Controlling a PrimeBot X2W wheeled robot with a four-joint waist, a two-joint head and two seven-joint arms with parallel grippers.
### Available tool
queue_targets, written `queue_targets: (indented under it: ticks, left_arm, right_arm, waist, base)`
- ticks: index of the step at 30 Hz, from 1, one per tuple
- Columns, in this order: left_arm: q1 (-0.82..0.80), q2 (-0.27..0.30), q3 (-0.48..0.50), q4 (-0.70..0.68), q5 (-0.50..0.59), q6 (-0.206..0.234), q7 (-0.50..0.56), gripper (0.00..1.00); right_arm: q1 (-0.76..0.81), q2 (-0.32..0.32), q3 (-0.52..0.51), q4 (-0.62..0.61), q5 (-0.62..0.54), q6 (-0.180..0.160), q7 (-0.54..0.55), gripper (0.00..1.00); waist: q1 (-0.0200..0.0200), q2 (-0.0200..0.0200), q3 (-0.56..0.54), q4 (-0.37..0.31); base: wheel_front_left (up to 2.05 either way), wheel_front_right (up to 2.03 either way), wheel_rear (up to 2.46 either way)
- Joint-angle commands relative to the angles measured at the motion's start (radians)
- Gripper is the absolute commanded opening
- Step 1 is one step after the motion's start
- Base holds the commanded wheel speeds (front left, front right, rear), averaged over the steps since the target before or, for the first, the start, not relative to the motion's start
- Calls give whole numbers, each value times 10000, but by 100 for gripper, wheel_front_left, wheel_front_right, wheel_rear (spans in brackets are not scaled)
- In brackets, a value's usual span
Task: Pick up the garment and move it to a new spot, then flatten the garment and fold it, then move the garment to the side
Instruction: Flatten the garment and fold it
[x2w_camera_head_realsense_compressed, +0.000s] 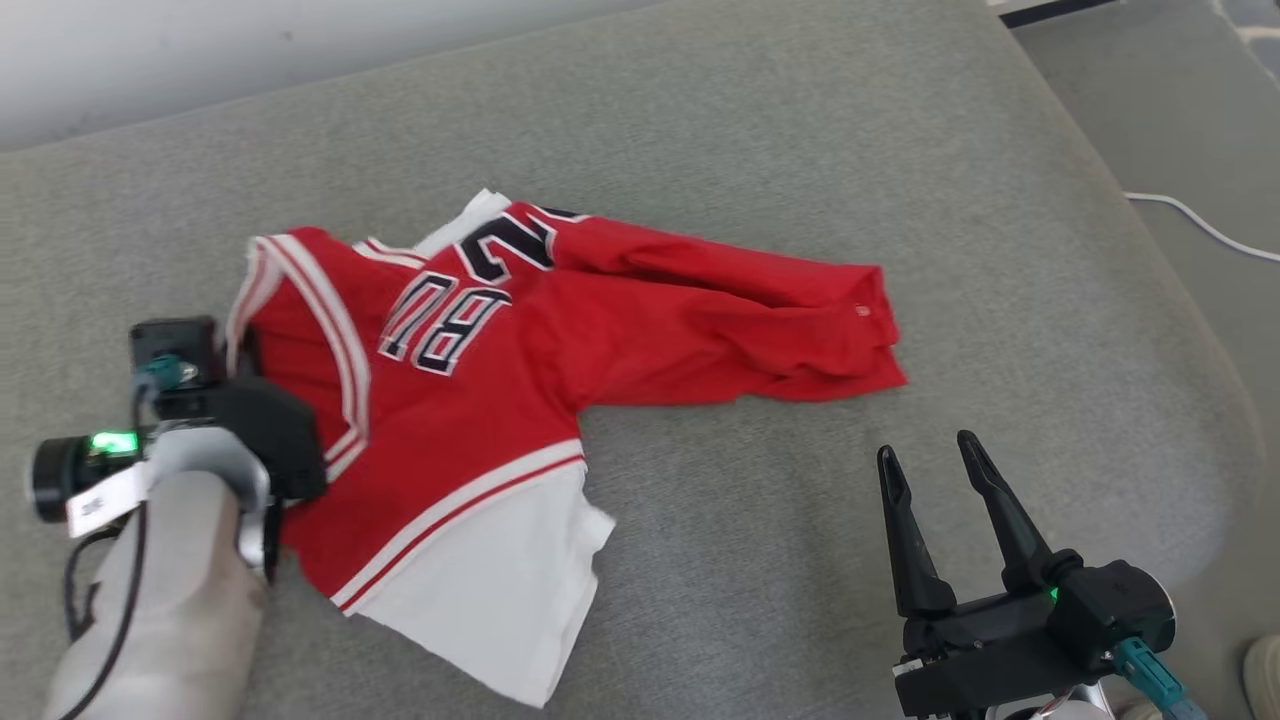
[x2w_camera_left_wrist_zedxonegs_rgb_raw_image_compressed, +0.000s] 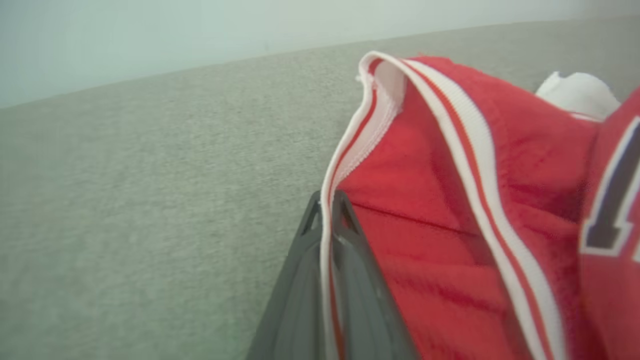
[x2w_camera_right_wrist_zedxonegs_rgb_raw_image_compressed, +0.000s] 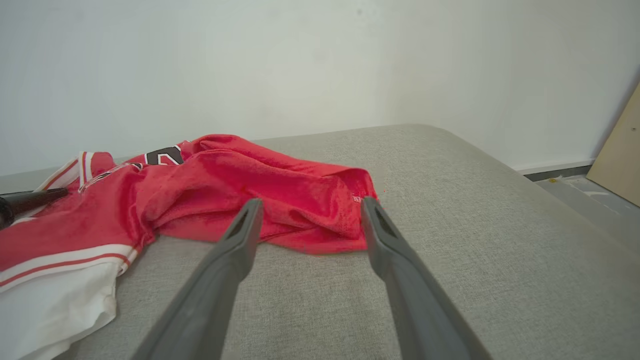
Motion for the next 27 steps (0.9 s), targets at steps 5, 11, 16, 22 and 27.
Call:
queue_targets:
  ticks: [5,11,16,22,27]
  left_arm:
    - [158,620,344,116,-274,213,-444,0]
    - [399,1102,480,-105,-387,234,-647,0]
    - [572,1487,494,-522,-276,365,-736,0]
    - [909,1435,551,-1332,-280,618,-776,100]
    - [2204,1045,1012,-3512,-470,717,-771,100]
  right_arm:
    - [16,12,49,49,37,6,-5,100]
    - [-21,-15,123,134,66,6,-5,100]
    - [-155,-61,187,171,73,6,-5,100]
    - [-24,-100,17,207,32,6,-5,100]
    - [126,-79,-67,168,-17,6,-5,100]
  waist:
    - [-1,-2,-6,472]
    - [-1,-2,-57,656]
    - [-1,-2,-63,617]
    - [-1,-2,-246,719]
    - [-1,-2,-618,1118]
  base:
    - [0,0,0]
    - [0,0,0]
    - [0,0,0]
    - [0,0,0]
    - [0,0,0]
